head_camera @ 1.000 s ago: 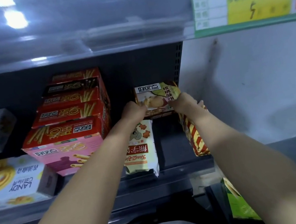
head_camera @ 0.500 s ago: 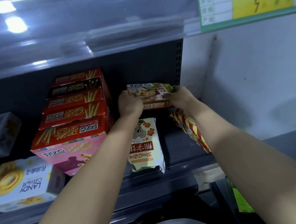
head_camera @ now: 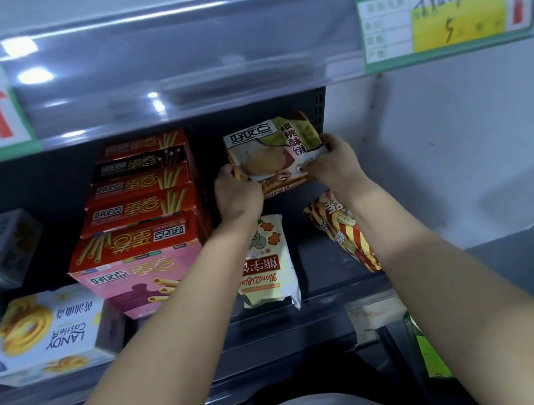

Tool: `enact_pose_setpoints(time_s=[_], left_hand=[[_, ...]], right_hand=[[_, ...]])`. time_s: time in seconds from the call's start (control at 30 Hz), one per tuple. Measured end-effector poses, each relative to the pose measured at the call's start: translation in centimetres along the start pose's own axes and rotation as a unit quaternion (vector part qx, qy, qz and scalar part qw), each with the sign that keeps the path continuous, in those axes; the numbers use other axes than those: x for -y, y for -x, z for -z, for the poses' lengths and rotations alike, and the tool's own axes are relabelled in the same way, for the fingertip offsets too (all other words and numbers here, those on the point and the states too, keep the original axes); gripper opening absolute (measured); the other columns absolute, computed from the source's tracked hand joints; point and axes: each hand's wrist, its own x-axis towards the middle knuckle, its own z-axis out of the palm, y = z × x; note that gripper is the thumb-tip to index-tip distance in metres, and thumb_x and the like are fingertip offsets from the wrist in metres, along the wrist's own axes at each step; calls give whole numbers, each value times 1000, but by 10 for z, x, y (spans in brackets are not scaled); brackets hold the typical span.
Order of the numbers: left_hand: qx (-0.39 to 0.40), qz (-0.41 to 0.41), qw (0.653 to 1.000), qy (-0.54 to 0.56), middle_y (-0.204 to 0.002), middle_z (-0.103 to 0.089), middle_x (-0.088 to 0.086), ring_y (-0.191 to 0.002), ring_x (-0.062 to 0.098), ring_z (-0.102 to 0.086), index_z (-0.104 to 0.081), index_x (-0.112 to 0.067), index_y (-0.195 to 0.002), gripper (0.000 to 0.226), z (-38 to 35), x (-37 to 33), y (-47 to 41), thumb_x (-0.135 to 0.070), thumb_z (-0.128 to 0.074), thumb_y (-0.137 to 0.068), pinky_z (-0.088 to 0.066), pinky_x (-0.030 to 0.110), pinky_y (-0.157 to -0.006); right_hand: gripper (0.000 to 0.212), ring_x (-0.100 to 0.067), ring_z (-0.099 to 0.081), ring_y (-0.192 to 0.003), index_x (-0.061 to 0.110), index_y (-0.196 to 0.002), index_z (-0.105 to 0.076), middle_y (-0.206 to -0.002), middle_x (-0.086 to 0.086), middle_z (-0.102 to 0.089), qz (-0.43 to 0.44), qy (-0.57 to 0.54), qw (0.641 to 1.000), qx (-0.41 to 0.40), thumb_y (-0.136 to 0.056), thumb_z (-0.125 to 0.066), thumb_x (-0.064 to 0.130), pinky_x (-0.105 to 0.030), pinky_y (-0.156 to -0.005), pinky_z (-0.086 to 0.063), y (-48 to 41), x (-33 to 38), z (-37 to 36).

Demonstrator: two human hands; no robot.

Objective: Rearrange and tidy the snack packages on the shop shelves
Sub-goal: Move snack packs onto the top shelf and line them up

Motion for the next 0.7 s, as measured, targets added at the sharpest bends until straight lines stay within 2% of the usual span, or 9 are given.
enact_pose_setpoints(time_s=[0.17,0.3,0.4,0.47,0.5,0.57,0.6,0.67,0.7], left_hand=[[25,16,1000,-9,-117,-61,0,-105,19,-59,-57,-15,-118,42,15,1,19,4,-56,-81,-51,36,-94],[53,20,997,-53,-119,-60,8,-106,28,-61,-56,-13,-119,43,35,3,33,-1,-59,-78,-54,42,-90],[108,16,993,-54,-113,-63,10,-100,31,-64,-55,-14,-116,50,51,11,47,-2,-64,-69,-57,44,-81],[133,5,989,-60,-117,-62,7,-104,27,-63,-54,-17,-124,58,65,12,65,-1,-65,-69,-55,40,-88],[144,-1,988,-52,-119,-61,6,-106,24,-62,-53,-18,-128,61,73,10,76,2,-64,-72,-53,37,-91],[182,-5,983,-21,-119,-62,5,-104,21,-61,-52,-16,-130,61,89,4,98,11,-60,-76,-52,33,-93],[191,-7,982,-10,-119,-61,5,-104,20,-60,-52,-14,-130,60,93,4,104,12,-60,-77,-52,33,-94],[203,-19,979,-8,-123,-56,7,-107,21,-58,-50,-13,-131,62,103,2,117,13,-62,-75,-50,36,-97],[210,-27,977,-13,-124,-55,7,-107,21,-58,-50,-13,-131,62,109,2,124,12,-62,-75,-50,37,-98]], right_hand=[[37,-20,-63,-98,11,-114,-57,-103,-4,-64,17,-12,999,-48,-81,-55,-7,-40,-88,-55,26,8,-1],[40,-14,-63,-87,12,-117,-56,-92,4,-60,-17,-35,995,-91,-84,-50,-8,-22,-69,-54,64,12,-5],[51,-19,-63,-93,11,-121,-52,-94,1,-62,-46,-129,984,-114,-79,-51,-17,-30,-78,-56,103,11,-6],[54,-23,-63,-95,14,-119,-52,-100,-5,-63,-59,-152,977,-137,-77,-48,-19,-38,-81,-55,131,13,-6],[51,-24,-62,-94,16,-110,-54,-96,-4,-63,-60,-161,974,-148,-76,-47,-20,-39,-79,-54,145,14,-6],[48,-21,-62,-85,21,-89,-54,-85,2,-62,-60,-183,967,-166,-74,-45,-23,-35,-75,-54,176,17,-4],[48,-17,-61,-80,23,-84,-52,-81,4,-61,-60,-192,965,-168,-74,-45,-24,-28,-72,-54,188,20,-2],[48,-7,-58,-71,23,-82,-49,-78,8,-60,-64,-185,965,-174,-75,-45,-24,-15,-60,-51,212,26,0],[48,-7,-58,-70,23,-81,-50,-78,8,-60,-65,-182,965,-179,-75,-46,-24,-14,-58,-50,223,28,1]])
